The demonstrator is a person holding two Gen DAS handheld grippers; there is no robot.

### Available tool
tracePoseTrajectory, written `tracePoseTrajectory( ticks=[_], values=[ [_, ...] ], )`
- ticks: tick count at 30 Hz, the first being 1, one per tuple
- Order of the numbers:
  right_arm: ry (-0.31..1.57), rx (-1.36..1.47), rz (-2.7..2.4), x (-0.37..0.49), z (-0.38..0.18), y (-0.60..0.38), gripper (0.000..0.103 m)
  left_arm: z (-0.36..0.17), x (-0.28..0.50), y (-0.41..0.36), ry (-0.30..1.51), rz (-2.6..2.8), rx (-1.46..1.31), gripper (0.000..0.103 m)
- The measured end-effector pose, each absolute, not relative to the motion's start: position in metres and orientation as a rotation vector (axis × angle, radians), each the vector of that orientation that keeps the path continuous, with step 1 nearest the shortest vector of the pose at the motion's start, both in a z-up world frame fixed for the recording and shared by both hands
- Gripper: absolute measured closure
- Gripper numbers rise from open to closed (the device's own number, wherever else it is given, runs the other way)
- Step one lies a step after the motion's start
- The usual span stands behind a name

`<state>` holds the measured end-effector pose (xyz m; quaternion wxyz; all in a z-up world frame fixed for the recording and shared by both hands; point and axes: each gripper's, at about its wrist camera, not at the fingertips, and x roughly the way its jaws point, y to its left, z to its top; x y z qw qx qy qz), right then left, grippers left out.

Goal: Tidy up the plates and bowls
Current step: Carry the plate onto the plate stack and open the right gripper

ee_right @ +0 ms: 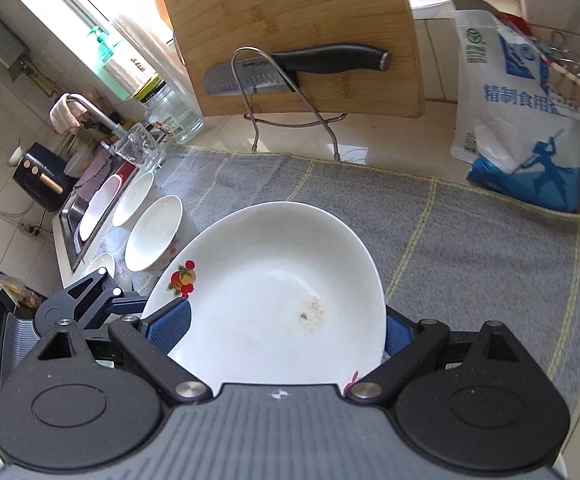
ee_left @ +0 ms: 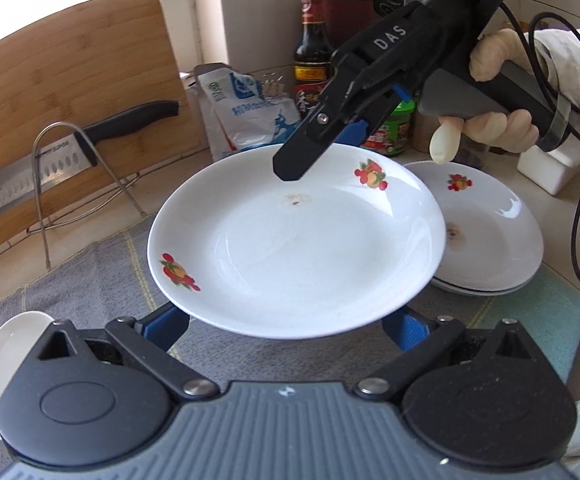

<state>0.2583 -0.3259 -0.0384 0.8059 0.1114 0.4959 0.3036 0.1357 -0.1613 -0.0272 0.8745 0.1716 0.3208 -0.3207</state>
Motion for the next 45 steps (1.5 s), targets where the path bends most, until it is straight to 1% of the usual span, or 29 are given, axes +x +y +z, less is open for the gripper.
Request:
tracePoseTrajectory(
  ticks=[16, 28, 45],
  values=[
    [0.997, 0.332, 0.438, 0.185, -0.030, -0.376, 0.004, -0.030, 0.126, -0.188, 0.637, -0.895, 0.438, 0.001],
    [0.989, 0.408, 0.301, 0.136, -0.043, -0.405, 0.004, -0.038, 0.127, -0.198, 0.653, -1.042, 0.489, 0.001],
    [1.011, 0.453, 0.212, 0.110, -0.063, -0.429, 0.004, -0.044, 0.129, -0.219, 0.638, -1.088, 0.536, 0.002]
  ],
)
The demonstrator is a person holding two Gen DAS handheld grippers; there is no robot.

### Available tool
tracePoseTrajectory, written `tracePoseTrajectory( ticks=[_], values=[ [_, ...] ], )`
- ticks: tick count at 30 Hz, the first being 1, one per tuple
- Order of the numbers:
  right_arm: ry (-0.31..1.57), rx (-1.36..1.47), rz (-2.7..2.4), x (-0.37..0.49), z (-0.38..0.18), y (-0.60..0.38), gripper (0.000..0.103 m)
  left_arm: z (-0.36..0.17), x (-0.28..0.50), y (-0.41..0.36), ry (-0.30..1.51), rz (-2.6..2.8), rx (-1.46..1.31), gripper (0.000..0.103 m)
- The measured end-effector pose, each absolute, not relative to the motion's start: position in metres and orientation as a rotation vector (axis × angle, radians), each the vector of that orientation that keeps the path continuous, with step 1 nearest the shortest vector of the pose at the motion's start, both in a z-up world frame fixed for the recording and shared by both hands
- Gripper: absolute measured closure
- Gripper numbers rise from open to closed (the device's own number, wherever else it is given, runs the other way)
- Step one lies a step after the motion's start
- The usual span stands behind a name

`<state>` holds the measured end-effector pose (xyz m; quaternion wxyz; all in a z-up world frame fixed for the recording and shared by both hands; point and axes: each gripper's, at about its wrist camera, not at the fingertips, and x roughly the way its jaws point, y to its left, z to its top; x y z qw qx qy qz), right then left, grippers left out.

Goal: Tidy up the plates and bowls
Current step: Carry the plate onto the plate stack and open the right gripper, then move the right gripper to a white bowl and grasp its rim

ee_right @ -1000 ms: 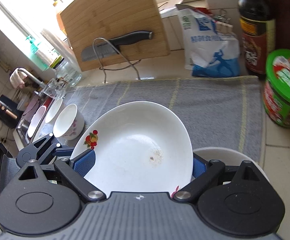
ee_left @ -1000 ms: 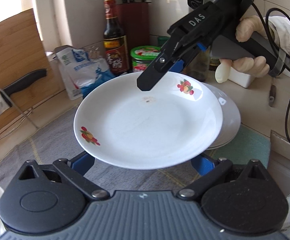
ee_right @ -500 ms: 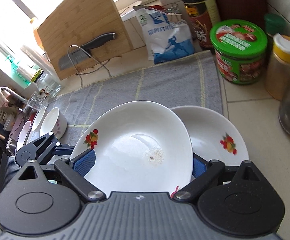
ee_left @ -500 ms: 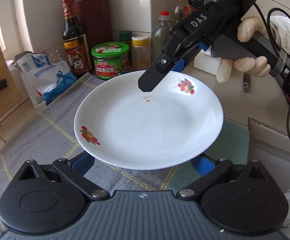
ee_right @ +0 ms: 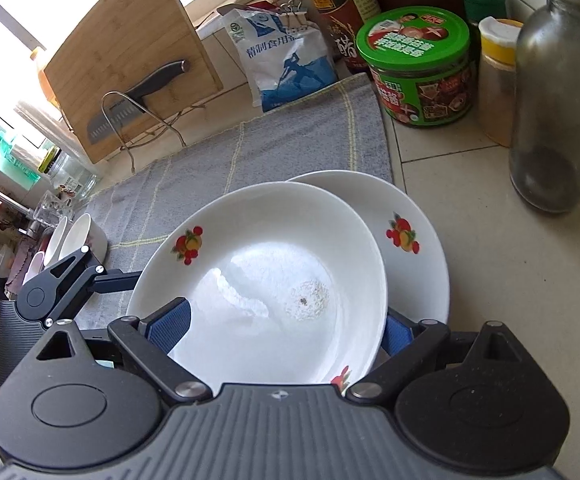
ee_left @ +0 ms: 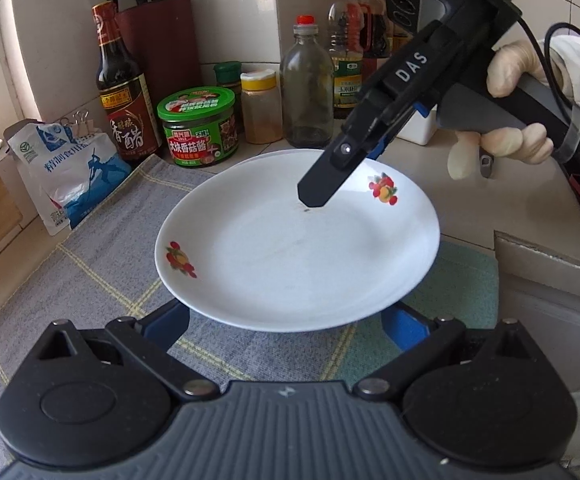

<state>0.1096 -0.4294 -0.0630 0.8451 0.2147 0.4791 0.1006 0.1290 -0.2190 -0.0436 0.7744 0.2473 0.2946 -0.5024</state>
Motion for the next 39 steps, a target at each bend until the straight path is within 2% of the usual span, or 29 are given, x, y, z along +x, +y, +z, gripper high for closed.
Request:
tracePoseTrajectory(
  ticks=[19, 33, 39],
  values=[
    [0.990, 0.494, 0.168, 0.087, -0.057, -0.444, 0.004, -0.050, 0.132, -0.237, 0.620, -1.115, 0.567, 0.001],
    [1.001, 0.405, 0.090, 0.080, -0.044, -0.434, 0.004, -0.053, 0.134, -0.240, 0.645, -1.112, 0.549, 0.001],
    [0.948, 0.337, 0.072, 0.075, -0.028, -0.427, 0.000, -0.052, 0.133, -0.234, 0.646, -1.105, 0.516, 0.001]
  ],
)
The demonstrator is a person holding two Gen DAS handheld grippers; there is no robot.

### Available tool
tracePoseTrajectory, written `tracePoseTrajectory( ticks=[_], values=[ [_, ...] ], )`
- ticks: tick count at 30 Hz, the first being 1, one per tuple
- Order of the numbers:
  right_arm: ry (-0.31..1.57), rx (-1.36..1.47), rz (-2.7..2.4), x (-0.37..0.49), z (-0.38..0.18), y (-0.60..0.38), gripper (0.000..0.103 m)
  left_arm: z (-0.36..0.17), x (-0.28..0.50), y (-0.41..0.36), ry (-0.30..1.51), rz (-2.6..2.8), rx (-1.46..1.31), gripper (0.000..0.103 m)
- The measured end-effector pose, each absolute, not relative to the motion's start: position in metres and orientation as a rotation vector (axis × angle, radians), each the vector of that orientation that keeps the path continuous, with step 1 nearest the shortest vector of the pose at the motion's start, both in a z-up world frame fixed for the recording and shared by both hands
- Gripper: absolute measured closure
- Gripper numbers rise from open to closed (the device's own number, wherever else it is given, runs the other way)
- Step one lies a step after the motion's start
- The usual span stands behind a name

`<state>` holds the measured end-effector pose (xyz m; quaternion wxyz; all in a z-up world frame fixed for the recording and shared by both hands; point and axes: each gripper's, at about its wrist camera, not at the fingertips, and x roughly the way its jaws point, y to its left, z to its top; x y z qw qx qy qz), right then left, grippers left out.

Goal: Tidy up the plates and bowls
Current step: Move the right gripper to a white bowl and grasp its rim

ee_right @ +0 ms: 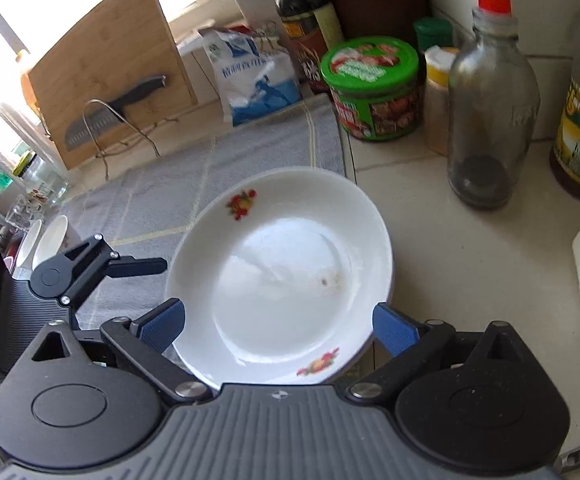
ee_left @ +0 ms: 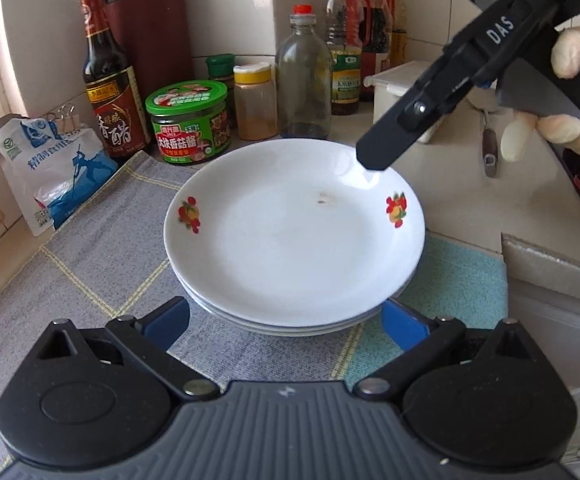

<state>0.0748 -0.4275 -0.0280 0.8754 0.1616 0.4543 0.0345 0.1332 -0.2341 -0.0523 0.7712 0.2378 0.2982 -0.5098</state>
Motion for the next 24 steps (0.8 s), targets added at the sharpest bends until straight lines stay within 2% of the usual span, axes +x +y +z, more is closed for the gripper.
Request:
tracePoseTrajectory(
  ticks=[13, 24],
  values=[
    [0.809, -0.018, 0.098, 0.110, -0.001, -0.371, 0.000, -0.024, 0.136, -0.195, 0.554, -0.899, 0.360, 0.001],
    [0.720, -0.161, 0.287, 0.144, 0.005, -0.303, 0.000, -0.009, 0.120, -0.133, 0.561, -0.642, 0.252, 0.001]
  ],
)
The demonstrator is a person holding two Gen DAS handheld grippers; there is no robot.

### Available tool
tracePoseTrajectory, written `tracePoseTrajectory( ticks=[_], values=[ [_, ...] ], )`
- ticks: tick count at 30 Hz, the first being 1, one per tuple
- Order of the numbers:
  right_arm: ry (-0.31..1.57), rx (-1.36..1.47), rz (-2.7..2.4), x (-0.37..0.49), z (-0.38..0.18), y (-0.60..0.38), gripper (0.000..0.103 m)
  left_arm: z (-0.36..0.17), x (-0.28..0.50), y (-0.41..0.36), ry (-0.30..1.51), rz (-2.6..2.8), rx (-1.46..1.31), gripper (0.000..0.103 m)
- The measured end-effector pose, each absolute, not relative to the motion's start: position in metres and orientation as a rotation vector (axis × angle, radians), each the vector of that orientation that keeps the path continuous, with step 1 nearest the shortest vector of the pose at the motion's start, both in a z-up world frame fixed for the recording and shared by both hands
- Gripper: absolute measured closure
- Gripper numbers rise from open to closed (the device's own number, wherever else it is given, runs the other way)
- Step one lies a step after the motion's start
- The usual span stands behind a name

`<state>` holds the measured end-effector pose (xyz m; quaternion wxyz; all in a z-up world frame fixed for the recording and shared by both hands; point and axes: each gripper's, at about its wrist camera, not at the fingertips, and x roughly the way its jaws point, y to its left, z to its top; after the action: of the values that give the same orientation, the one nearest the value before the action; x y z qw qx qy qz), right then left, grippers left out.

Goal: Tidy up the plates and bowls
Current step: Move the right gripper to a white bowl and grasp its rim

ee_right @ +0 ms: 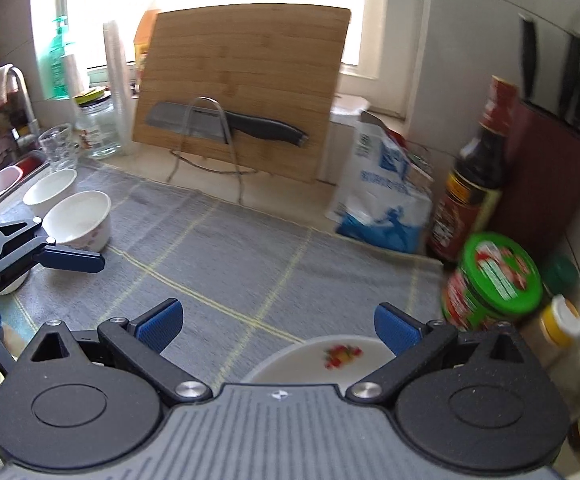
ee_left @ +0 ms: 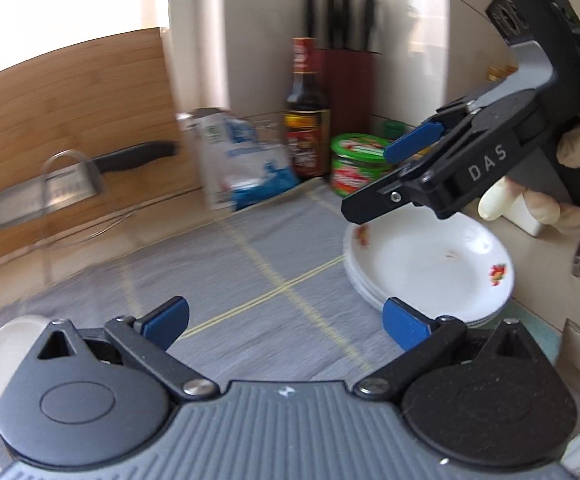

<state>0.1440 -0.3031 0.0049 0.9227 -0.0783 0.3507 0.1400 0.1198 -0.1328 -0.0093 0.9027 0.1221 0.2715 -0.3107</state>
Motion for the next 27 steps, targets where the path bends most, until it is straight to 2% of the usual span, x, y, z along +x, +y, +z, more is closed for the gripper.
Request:
tracePoseTrajectory(
  ticks=[9, 19, 27],
  values=[
    [0.682, -0.159, 0.331, 0.138, 0.009, -0.213, 0.000, 0.003, 0.099, -0.050, 0.517, -0.559, 0.240, 0.001],
    [0.731, -0.085, 0.416, 0.131, -0.015, -0.112, 0.000, 0.004, 0.069, 0.051, 0.531, -0.480, 0.227, 0.001],
    [0.775, -0.083, 0.568, 0.140, -0.030, -0.041, 0.000, -0.030, 0.061, 0.111, 0.598, -0.387, 0.240, 0.001]
  ],
)
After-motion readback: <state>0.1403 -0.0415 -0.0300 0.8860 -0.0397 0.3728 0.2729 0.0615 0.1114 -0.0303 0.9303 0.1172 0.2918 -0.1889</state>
